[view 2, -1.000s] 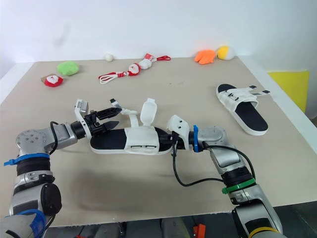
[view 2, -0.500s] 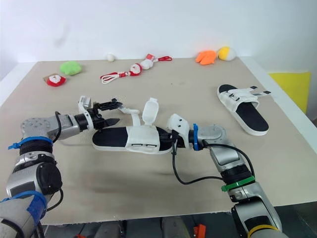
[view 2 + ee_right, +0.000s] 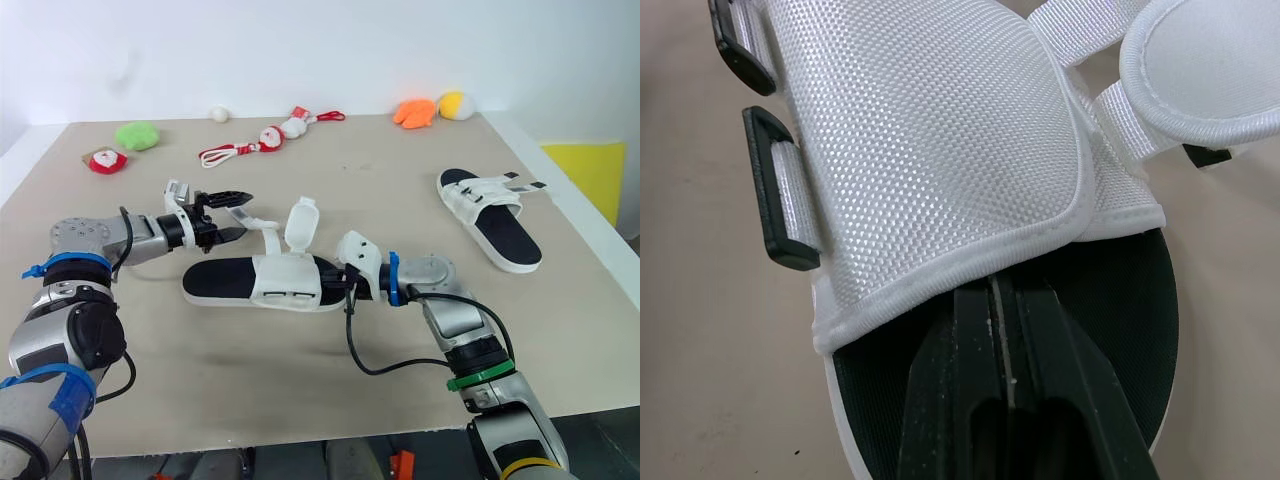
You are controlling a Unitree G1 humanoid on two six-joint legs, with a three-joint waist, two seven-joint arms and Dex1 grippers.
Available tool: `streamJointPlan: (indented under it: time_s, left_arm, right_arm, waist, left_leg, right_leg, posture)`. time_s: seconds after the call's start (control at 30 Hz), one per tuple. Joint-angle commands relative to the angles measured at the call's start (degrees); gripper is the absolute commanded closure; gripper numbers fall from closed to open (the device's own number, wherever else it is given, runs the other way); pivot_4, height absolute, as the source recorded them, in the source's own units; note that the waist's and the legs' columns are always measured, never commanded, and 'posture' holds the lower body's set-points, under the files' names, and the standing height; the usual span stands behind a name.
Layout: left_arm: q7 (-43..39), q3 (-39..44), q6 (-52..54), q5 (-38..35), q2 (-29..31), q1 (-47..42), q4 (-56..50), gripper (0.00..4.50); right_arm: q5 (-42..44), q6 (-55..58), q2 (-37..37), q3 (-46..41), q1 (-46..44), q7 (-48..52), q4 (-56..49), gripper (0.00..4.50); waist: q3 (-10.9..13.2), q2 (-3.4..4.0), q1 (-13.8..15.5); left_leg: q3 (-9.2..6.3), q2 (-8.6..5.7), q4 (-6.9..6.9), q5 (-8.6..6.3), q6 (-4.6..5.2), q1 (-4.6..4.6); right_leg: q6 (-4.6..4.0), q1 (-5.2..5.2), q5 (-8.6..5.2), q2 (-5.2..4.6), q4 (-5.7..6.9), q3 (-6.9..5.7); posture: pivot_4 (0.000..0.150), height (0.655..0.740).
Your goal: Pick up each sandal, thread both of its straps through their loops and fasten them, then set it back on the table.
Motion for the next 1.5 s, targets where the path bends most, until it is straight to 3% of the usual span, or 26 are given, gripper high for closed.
streamJointPlan:
  time_s: [0.03, 0.53, 0.6, 0.63, 0.83, 0.9, 1.03, 1.17, 1.33, 1.5]
  left_arm:
    - [-1.1, 1.0, -1.9, 1.0, -1.4, -1.6, 1.8, 0.0]
    - [-0.7, 4.2, -13.2, 3.6, -5.0, -3.7, 8.7, 0.0]
    - [-0.4, 4.7, -15.0, 3.8, -5.2, -3.4, 9.2, 0.91]
    - [-0.5, 4.8, -15.3, 3.9, -5.2, -3.3, 9.3, 1.14]
    - [-3.1, 3.8, -15.8, 5.3, -5.4, -2.6, 8.9, 3.94]
    - [-5.2, 2.5, -16.1, 6.6, -5.4, -2.2, 7.9, 4.4]
    - [-18.9, -8.9, -23.6, 14.0, -6.1, 1.6, -5.1, 4.4]
    - [-31.6, -18.3, -33.3, 16.7, -6.4, 9.6, -28.4, 4.4]
    - [-38.4, -22.7, -41.3, 18.0, -4.8, 17.9, -46.7, 4.4]
    - [-43.5, -30.6, -64.6, 32.6, 0.0, 26.1, -56.7, 4.4]
  right_arm:
    - [-1.0, 0.9, 0.3, 0.8, 0.2, -0.9, 0.7, 4.43]
    - [-0.8, 1.7, 0.2, 0.3, 0.4, -1.4, -0.2, 4.43]
    - [-0.8, 1.8, 0.2, 0.3, 0.3, -1.5, -0.3, 4.5]
    - [-0.8, 1.9, 0.2, 0.3, 0.3, -1.5, -0.4, 4.5]
    - [-0.8, 1.8, 0.3, 0.3, 0.1, -1.3, -0.2, 4.5]
    - [-0.9, 1.8, 0.3, 0.4, -0.1, -1.3, 0.0, 4.5]
    - [-1.1, 1.3, 0.3, 0.5, -0.2, -1.2, 0.3, 4.5]
    - [-1.3, 0.8, -0.3, 0.9, 0.0, -0.4, 0.3, 4.5]
    - [-1.8, -0.2, -0.9, 1.5, -0.5, 0.9, 1.0, 4.5]
    - [-2.0, -1.0, -1.2, 1.9, -1.6, 1.8, 2.3, 4.5]
  waist:
    - [0.0, 0.0, 0.0]
    - [0.0, -0.03, -0.2]
    - [0.0, -0.03, -0.2]
    - [0.0, -0.03, -0.2]
    - [0.0, -0.03, -0.2]
    - [0.0, -0.03, -0.2]
    - [0.0, -0.02, -0.2]
    - [0.0, -0.02, -0.2]
    - [0.0, -0.03, 0.0]
    - [0.0, -0.03, 0.1]
  left_leg:
    - [-0.01, 0.0, 0.0, 0.0, 0.0, 0.0]
    - [-0.02, 0.01, 0.01, 0.01, -0.01, 0.01]
    - [-0.02, 0.01, 0.01, 0.01, -0.01, 0.01]
    - [-0.02, 0.01, 0.01, 0.01, -0.01, 0.01]
    - [-0.02, 0.01, 0.01, 0.01, -0.01, 0.01]
    - [-0.02, 0.01, 0.01, 0.01, -0.01, 0.01]
    - [-0.01, 0.01, 0.0, 0.01, -0.02, 0.0]
    - [-0.01, 0.04, -0.04, 0.05, -0.12, -0.02]
    - [-0.01, 0.04, -0.03, 0.04, -0.21, -0.11]
    - [0.01, 0.07, -0.02, 0.04, -0.2, -0.09]
  right_leg:
    - [0.0, 0.0, 0.0, 0.0, 0.0, 0.0]
    - [0.02, 0.01, 0.02, 0.01, 0.01, -0.01]
    - [0.02, 0.01, 0.02, 0.01, 0.01, -0.01]
    - [0.02, 0.01, 0.02, 0.01, 0.0, -0.01]
    - [0.02, 0.01, 0.02, 0.01, 0.01, -0.01]
    - [0.02, 0.01, 0.02, 0.01, 0.01, -0.01]
    - [0.01, 0.01, 0.02, 0.01, 0.0, -0.01]
    - [-0.04, -0.02, 0.04, 0.02, 0.0, -0.01]
    - [-0.08, -0.04, 0.02, -0.01, -0.05, 0.01]
    - [-0.13, -0.04, 0.0, 0.02, -0.04, 0.03]
  posture:
    - [0.15, 0.74]
    - [0.15, 0.74]
    - [0.15, 0.74]
    - [0.15, 0.74]
    - [0.15, 0.74]
    - [0.15, 0.74]
    - [0.15, 0.74]
    - [0.15, 0.74]
    - [0.15, 0.74]
    - [0.15, 0.74]
